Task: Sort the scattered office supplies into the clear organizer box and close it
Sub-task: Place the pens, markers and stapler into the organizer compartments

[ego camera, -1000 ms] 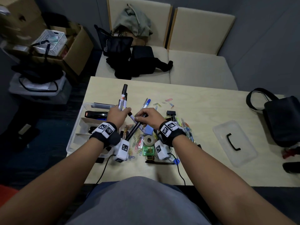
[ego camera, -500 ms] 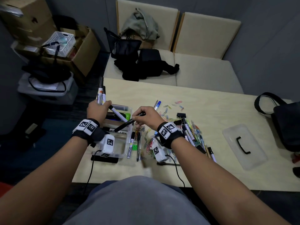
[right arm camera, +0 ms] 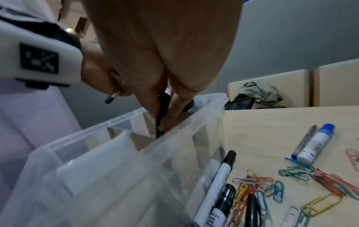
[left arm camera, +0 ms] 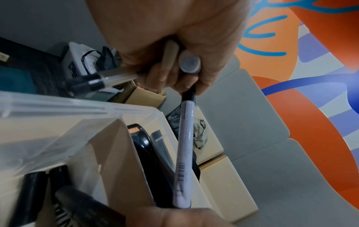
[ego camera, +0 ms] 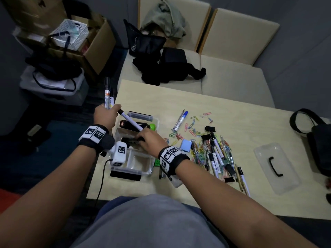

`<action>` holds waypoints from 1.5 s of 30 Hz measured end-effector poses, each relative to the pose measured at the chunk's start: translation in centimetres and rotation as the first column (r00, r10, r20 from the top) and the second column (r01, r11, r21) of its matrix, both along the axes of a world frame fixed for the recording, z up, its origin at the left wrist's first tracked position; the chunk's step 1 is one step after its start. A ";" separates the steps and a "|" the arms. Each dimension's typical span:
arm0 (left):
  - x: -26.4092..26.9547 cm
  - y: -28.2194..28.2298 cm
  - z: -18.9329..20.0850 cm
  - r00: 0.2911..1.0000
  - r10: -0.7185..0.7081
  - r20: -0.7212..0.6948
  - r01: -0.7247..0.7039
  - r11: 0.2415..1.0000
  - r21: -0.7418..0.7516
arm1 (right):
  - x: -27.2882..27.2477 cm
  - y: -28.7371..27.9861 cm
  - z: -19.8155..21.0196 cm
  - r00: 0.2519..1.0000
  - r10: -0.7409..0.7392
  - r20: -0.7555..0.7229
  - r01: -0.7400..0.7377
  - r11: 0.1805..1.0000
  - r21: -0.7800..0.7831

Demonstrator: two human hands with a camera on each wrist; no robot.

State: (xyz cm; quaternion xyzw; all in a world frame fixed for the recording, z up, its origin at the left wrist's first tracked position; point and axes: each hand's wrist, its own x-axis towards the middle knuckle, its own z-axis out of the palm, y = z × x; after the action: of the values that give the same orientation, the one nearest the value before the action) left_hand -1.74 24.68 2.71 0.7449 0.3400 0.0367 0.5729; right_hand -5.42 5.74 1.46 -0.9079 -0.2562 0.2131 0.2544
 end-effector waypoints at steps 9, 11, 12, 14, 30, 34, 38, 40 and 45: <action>0.3 1.2 -1.8 1.000 0.022 -0.019 -0.023 0.996 -0.085 | 0.7 1.0 -1.2 0.996 0.083 0.045 -0.077 0.989 -0.123; 0.5 1.2 -2.0 1.000 0.025 -0.017 -0.026 0.995 -0.092 | 1.1 0.7 -1.2 0.997 0.071 0.033 -0.068 0.994 -0.082; 0.6 1.2 -2.1 1.000 0.023 -0.014 -0.025 0.995 -0.094 | 1.1 0.5 -1.1 0.997 0.066 0.035 -0.064 0.996 -0.060; 0.8 1.2 -2.2 1.000 0.015 -0.009 -0.016 0.996 -0.089 | 0.9 0.4 -1.4 0.996 0.078 0.049 -0.075 0.995 -0.058; 0.9 -0.1 -3.2 0.998 -0.046 -0.033 0.044 0.997 -0.071 | 2.2 2.9 -2.6 0.937 0.345 -0.056 -0.329 0.816 -0.475; 0.8 -0.1 -3.1 0.998 -0.050 -0.038 0.047 0.997 -0.065 | 2.1 3.4 -2.5 0.940 0.325 -0.107 -0.333 0.795 -0.507; 0.7 -0.2 -3.2 0.999 -0.047 -0.028 0.044 0.996 -0.076 | 2.5 3.1 -1.9 0.941 0.301 -0.152 -0.337 0.821 -0.460; 0.7 -0.1 -3.2 0.999 -0.035 -0.032 0.032 0.996 -0.084 | 2.8 2.8 -1.6 0.947 0.285 -0.152 -0.322 0.844 -0.429; 0.6 -0.4 -3.3 0.999 -0.021 -0.027 0.018 0.994 -0.103 | 3.0 1.3 -0.8 0.966 0.199 -0.163 -0.239 0.928 -0.287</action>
State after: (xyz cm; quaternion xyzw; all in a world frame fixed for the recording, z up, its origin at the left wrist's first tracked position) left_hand -1.11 24.33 -0.59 0.7180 0.3421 0.0031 0.6062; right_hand -2.44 7.03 0.69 -0.8858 -0.3029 0.3364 0.1026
